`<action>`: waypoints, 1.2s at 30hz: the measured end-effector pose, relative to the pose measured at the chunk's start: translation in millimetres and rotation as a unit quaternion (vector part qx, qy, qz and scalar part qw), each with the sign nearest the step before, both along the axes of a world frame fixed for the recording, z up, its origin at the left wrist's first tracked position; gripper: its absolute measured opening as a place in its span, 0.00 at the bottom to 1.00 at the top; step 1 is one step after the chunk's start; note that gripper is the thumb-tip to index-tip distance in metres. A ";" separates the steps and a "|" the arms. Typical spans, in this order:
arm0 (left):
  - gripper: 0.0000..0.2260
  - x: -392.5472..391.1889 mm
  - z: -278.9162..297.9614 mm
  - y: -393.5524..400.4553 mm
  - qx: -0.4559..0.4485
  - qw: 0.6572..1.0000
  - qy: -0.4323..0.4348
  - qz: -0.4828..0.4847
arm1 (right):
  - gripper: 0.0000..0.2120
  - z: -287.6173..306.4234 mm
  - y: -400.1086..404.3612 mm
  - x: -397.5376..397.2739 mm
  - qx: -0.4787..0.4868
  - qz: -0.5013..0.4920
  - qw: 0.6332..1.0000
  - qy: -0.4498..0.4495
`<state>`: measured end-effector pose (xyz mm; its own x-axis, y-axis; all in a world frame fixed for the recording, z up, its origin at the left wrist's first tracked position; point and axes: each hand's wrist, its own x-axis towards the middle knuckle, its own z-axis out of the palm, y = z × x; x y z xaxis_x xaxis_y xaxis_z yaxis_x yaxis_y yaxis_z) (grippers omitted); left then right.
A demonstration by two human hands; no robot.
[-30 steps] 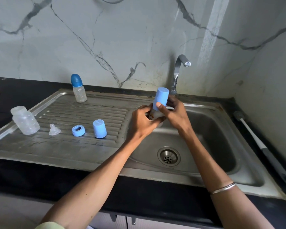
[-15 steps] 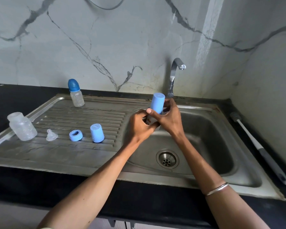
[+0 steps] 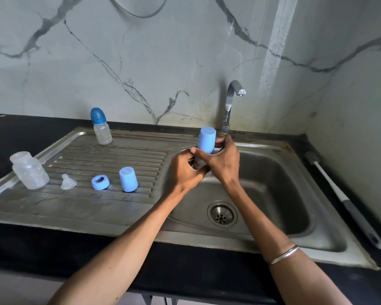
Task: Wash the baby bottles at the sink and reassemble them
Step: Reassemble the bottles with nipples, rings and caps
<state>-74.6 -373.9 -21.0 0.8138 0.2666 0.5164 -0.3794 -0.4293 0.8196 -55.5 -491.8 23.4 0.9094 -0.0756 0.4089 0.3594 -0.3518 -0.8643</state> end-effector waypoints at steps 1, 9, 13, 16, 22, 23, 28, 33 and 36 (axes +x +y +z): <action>0.16 -0.6 0.2 0.0 0.001 1.000 0.002 0.001 | 0.32 0.8 0.1 -0.8 0.002 0.003 1.000 -0.001; 0.16 -3.4 12.8 2.7 -0.002 1.000 0.001 0.010 | 0.25 7.4 -6.7 2.6 0.004 0.109 0.994 -0.021; 0.15 -3.3 19.5 9.1 0.008 0.999 0.017 0.029 | 0.23 6.5 -5.4 2.7 0.003 0.130 0.991 -0.035; 0.14 -8.1 29.8 14.8 0.001 0.999 0.011 0.040 | 0.21 6.9 -4.5 1.5 0.011 0.140 0.989 -0.045; 0.15 -4.3 55.0 62.6 -0.007 0.996 0.066 0.056 | 0.12 -1.1 0.5 11.5 0.020 0.130 0.990 -0.046; 0.16 -2.8 60.5 77.2 -0.002 0.995 0.072 0.065 | 0.10 -1.7 5.5 14.4 0.014 0.134 0.990 -0.043; 0.22 9.9 86.1 145.7 0.038 0.988 0.095 0.112 | 0.09 2.5 36.5 28.6 -0.009 0.168 0.985 -0.024; 0.23 34.9 84.3 209.8 0.039 0.981 0.112 0.151 | 0.08 8.8 74.1 49.0 -0.027 0.187 0.982 -0.013; 0.22 51.3 71.7 233.0 0.027 0.976 0.126 0.174 | 0.08 7.4 94.5 63.4 -0.041 0.191 0.981 -0.003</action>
<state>-23.3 -141.0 50.7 0.7817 0.5275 0.3326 0.0079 -0.5417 0.8406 7.8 -397.3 30.8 0.8623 0.3032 0.4055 0.4840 -0.2585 -0.8360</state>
